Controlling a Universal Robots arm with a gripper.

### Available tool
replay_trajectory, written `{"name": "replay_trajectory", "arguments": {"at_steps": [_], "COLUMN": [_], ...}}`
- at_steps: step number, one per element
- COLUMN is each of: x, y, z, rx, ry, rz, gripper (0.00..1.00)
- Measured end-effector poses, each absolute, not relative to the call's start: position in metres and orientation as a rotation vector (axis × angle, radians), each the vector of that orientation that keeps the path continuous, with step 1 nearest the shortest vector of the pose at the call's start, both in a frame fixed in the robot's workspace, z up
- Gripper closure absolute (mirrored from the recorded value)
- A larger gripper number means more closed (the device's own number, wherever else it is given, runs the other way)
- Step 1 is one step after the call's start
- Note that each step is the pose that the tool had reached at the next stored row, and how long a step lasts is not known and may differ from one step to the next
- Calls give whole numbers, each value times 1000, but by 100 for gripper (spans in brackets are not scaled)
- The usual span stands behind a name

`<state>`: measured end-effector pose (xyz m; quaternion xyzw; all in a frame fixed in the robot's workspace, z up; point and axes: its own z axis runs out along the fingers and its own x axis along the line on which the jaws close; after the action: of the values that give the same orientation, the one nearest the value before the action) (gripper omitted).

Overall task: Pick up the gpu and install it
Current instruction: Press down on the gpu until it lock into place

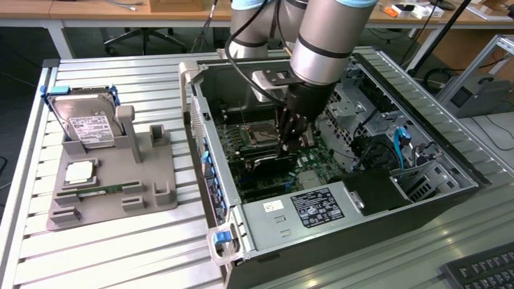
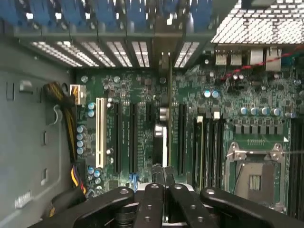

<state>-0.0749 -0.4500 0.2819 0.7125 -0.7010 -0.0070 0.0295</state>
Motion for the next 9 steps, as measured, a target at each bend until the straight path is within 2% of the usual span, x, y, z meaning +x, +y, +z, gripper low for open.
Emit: {"name": "replay_trajectory", "arguments": {"at_steps": [9], "x": [-54], "y": [-451], "z": [282], "rx": [2188], "ry": [-2152], "rz": [-41], "gripper": [90]}}
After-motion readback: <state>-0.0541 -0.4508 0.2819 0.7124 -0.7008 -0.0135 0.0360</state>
